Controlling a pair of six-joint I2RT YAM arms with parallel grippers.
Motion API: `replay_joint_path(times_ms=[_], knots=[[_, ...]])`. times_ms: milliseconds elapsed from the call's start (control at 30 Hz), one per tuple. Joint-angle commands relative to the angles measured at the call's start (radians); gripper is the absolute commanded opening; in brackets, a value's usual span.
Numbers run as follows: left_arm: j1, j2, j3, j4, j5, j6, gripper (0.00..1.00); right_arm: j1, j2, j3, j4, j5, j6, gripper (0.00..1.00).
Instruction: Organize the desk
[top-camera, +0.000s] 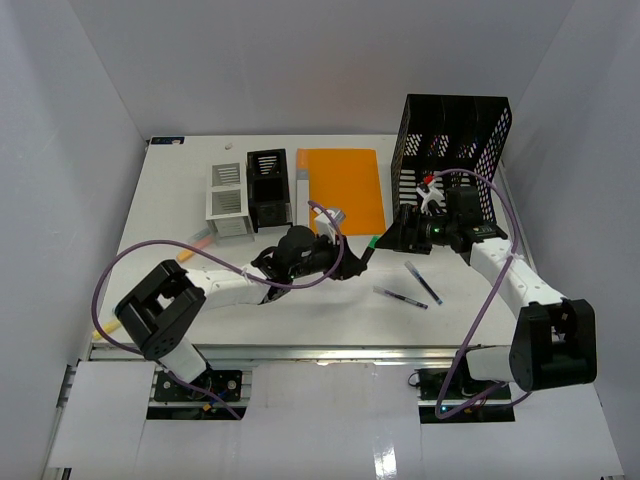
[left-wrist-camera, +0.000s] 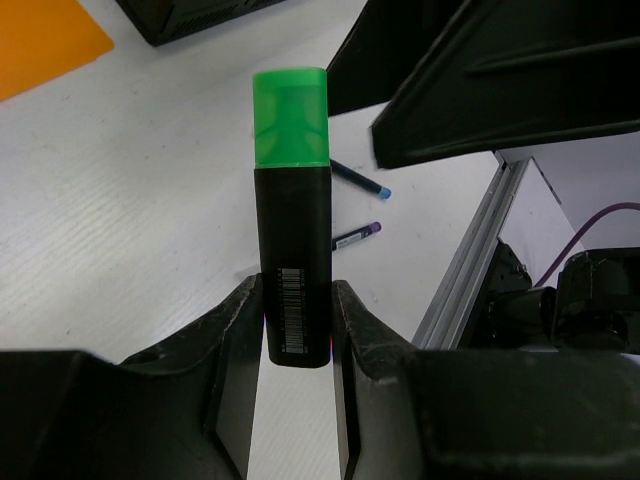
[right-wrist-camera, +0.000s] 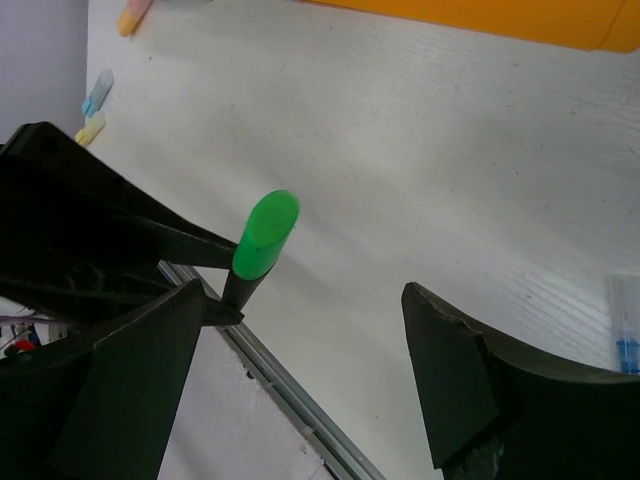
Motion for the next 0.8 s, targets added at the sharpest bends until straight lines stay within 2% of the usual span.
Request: replay_joint_path(times_ms=[0, 267, 433, 567, 700, 767], knots=[[-0.023, 0.014, 0.076, 0.012, -0.031, 0.052, 0.08, 0.002, 0.029, 0.034, 0.025, 0.026, 0.054, 0.79], [-0.056, 0.055, 0.119, -0.012, -0.044, 0.087, 0.08, 0.003, 0.052, 0.052, 0.025, 0.025, 0.056, 0.68], [-0.067, 0.066, 0.132, -0.024, -0.051, 0.094, 0.08, 0.002, 0.069, 0.063, 0.023, 0.025, 0.053, 0.56], [-0.071, 0.072, 0.144, -0.034, -0.053, 0.101, 0.08, 0.002, 0.067, 0.058, 0.035, 0.011, 0.051, 0.45], [-0.072, 0.076, 0.142, -0.027, -0.053, 0.095, 0.09, 0.001, 0.060, 0.047, 0.056, -0.027, 0.048, 0.28], [-0.071, 0.078, 0.140, -0.022, -0.053, 0.092, 0.14, 0.002, 0.054, 0.040, 0.070, -0.051, 0.040, 0.21]])
